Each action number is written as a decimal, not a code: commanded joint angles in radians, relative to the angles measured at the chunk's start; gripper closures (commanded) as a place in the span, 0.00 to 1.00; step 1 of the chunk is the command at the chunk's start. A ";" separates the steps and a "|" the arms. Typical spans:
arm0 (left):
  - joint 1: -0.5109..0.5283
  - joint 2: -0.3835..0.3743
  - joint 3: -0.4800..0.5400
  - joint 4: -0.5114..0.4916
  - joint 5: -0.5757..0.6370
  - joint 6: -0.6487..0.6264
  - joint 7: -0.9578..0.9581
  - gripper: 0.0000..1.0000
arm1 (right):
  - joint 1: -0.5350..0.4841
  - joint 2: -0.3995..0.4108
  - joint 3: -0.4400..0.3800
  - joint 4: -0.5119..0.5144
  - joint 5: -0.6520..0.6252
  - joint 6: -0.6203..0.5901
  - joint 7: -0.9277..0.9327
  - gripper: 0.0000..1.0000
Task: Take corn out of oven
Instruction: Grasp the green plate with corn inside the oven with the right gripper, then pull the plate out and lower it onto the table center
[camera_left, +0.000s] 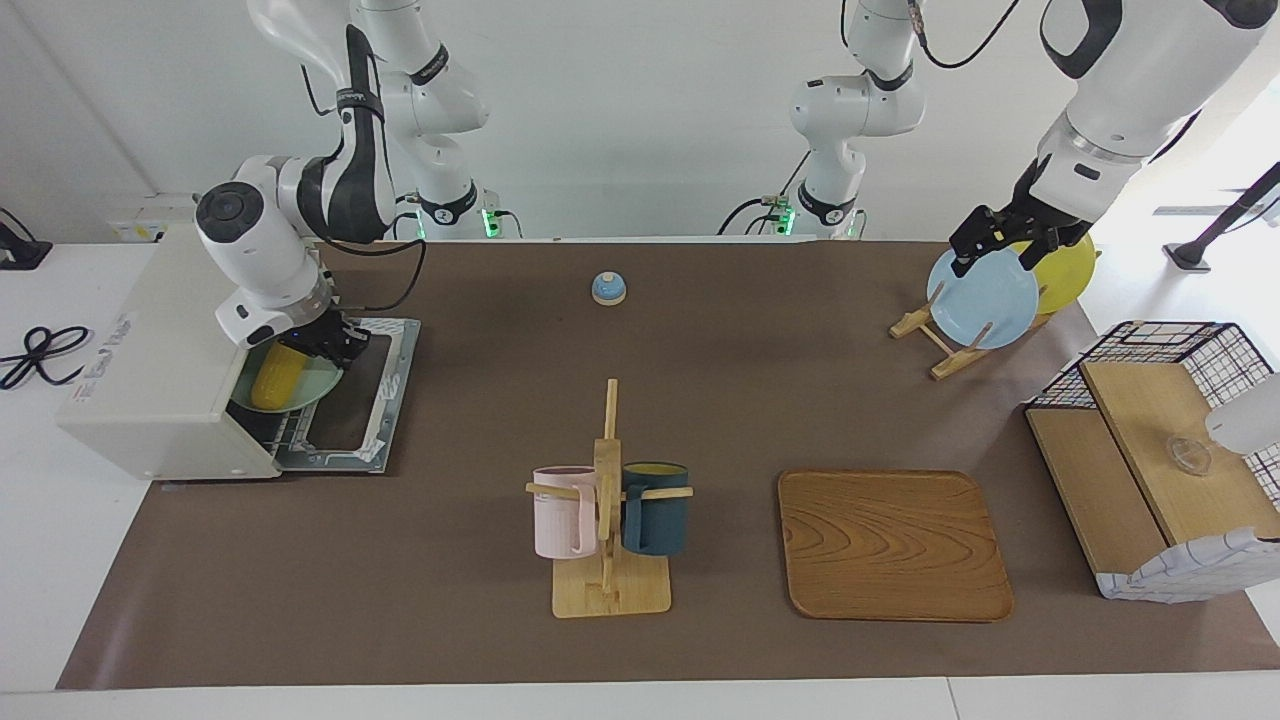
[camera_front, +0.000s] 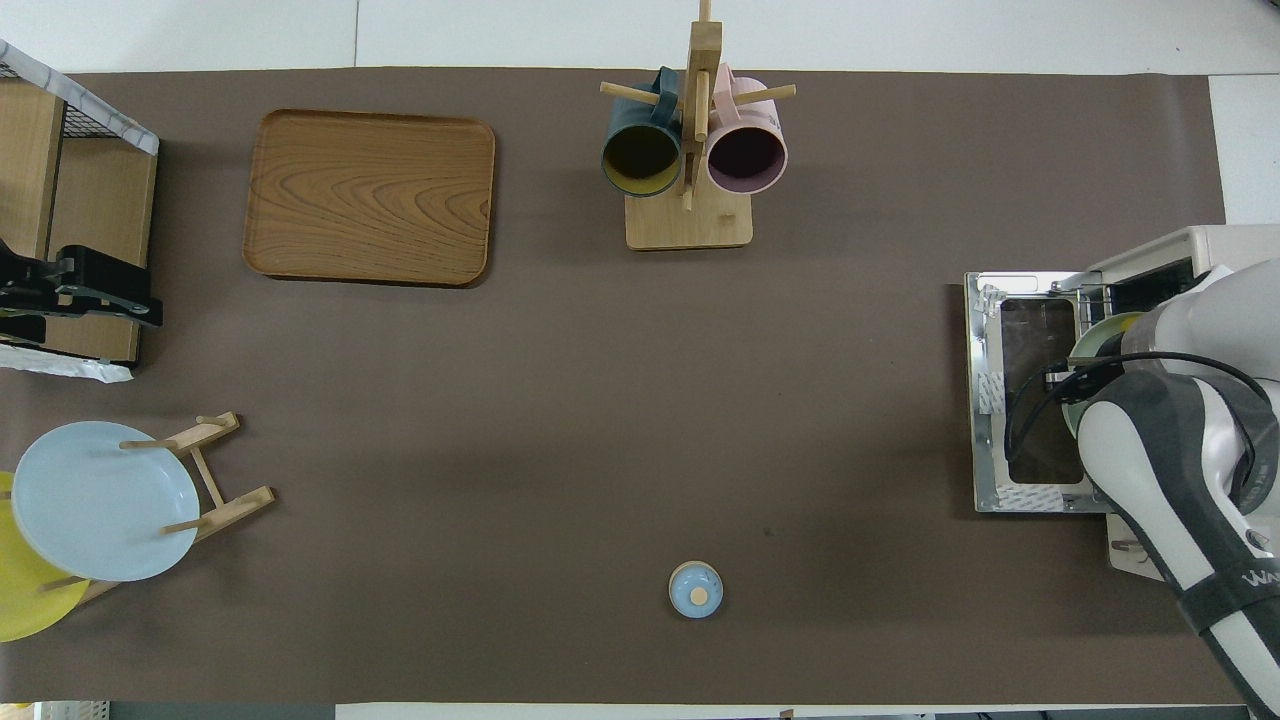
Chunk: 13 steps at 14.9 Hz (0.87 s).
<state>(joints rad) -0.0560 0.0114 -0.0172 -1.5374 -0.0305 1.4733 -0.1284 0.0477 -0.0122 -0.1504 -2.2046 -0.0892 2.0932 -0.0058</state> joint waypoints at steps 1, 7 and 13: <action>0.012 -0.007 -0.004 -0.009 -0.009 0.004 0.004 0.00 | 0.067 0.004 0.011 0.031 -0.027 -0.033 0.001 1.00; 0.012 -0.007 -0.004 -0.007 -0.009 0.004 0.004 0.00 | 0.374 0.167 0.012 0.401 -0.012 -0.329 0.309 1.00; 0.018 -0.008 -0.004 -0.009 -0.009 -0.001 0.004 0.00 | 0.655 0.519 0.025 0.780 0.071 -0.479 0.752 1.00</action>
<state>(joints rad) -0.0555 0.0114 -0.0168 -1.5374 -0.0305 1.4730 -0.1285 0.6644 0.3136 -0.1239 -1.6319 -0.0616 1.6782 0.6432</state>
